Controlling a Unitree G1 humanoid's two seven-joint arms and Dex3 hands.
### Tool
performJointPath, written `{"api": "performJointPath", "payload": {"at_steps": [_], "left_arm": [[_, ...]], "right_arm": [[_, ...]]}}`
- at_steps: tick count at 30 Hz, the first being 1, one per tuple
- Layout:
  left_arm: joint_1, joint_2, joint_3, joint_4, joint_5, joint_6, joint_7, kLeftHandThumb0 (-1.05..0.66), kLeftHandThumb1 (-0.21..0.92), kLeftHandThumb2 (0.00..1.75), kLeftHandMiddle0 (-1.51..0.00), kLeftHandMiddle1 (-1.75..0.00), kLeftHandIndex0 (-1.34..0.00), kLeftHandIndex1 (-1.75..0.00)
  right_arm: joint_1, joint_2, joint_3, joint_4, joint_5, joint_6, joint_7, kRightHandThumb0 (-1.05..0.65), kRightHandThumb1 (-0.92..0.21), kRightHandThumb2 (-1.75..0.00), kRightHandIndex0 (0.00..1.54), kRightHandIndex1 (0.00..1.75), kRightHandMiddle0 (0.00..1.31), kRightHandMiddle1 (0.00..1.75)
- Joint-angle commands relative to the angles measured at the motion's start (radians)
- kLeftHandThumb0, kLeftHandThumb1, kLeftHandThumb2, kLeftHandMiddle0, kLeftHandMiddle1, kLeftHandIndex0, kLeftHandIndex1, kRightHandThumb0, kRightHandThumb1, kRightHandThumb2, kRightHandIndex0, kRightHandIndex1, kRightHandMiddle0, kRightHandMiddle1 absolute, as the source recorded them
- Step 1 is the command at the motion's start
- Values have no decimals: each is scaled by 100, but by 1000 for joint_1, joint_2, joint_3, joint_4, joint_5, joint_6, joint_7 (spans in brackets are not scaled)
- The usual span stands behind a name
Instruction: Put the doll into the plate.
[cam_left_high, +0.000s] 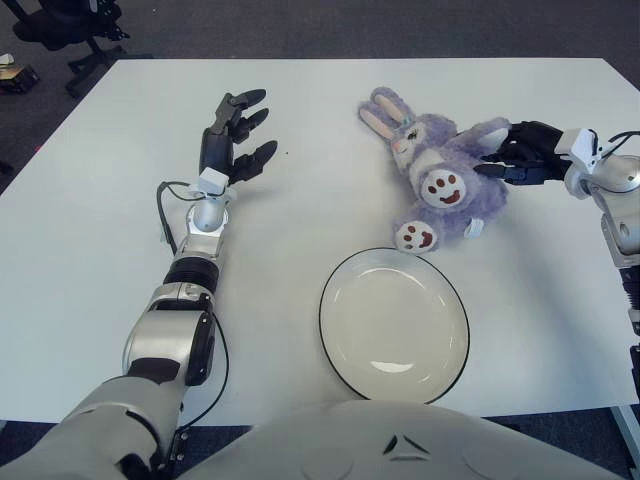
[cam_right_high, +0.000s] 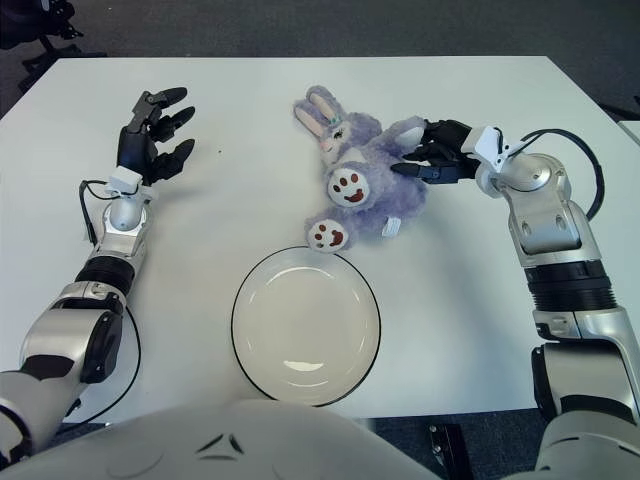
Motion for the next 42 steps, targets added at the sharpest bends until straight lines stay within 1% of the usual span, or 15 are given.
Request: {"api": "performJointPath", "payload": {"at_steps": [1, 3, 5, 7, 17, 20, 23, 26, 32, 33, 35, 36, 42], "left_arm": [[17, -5, -1, 16, -1, 0, -11, -21, 92, 24, -82, -2, -41, -72], [17, -5, -1, 16, -1, 0, -11, -21, 92, 23, -82, -2, -41, -72], [16, -8, -1, 19, -13, 1, -24, -20, 92, 23, -82, -2, -41, -72], [15, -10, 1, 20, -20, 2, -33, -20, 92, 23, -82, -2, -41, -72], [14, -12, 5, 21, -28, 1, -47, -19, 92, 23, -82, -2, -41, -71], [14, -13, 5, 24, -30, 1, -52, -19, 92, 22, -82, -2, -41, -71], [14, -14, 5, 24, -29, 1, -54, -19, 92, 22, -82, -2, -41, -71], [14, -14, 6, 24, -28, 2, -54, -19, 92, 22, -82, -2, -41, -70], [14, -15, 7, 23, -28, 2, -55, -19, 92, 22, -82, -2, -42, -70], [15, -15, 6, 24, -28, 2, -56, -19, 92, 22, -82, -2, -42, -70], [16, -14, 6, 24, -28, 4, -58, -19, 92, 22, -82, -1, -42, -70], [16, -14, 6, 24, -28, 4, -58, -20, 92, 22, -82, -1, -42, -70], [16, -14, 8, 24, -28, 5, -60, -20, 92, 21, -82, -1, -42, -69]], "right_arm": [[13, -15, -21, -14, -16, -14, -3, -70, -92, -41, 42, 0, 36, 5], [13, -13, -24, -14, -20, -15, 0, -70, -92, -41, 42, 0, 36, 4], [30, -69, -17, -52, -123, -17, -41, -69, -92, -41, 43, 0, 36, 4], [39, -90, -18, -70, -173, -19, -59, -69, -92, -41, 43, 0, 37, 5], [48, -76, -36, -75, -203, -21, -59, -66, -92, -39, 43, 0, 39, 5], [49, -95, -39, -97, -302, 18, -128, -63, -92, -34, 43, 0, 41, 5], [46, -95, -48, -98, -349, 19, -171, -62, -92, -29, 39, 0, 41, 5], [39, -83, -74, -88, -359, 1, -219, -62, -92, -25, 36, 0, 40, 4], [40, -78, -78, -85, -365, -5, -230, -62, -92, -23, 35, 0, 39, 3], [41, -30, -123, -86, -337, -21, -305, -62, -92, -23, 35, 0, 39, 3], [44, 35, -182, -90, -302, -41, -402, -62, -92, -24, 35, 0, 36, 2], [45, 50, -195, -91, -296, -47, -426, -62, -92, -24, 36, 0, 36, 1], [59, 74, -209, -116, -306, -58, -469, -62, -92, -25, 34, 0, 34, 0]]}}
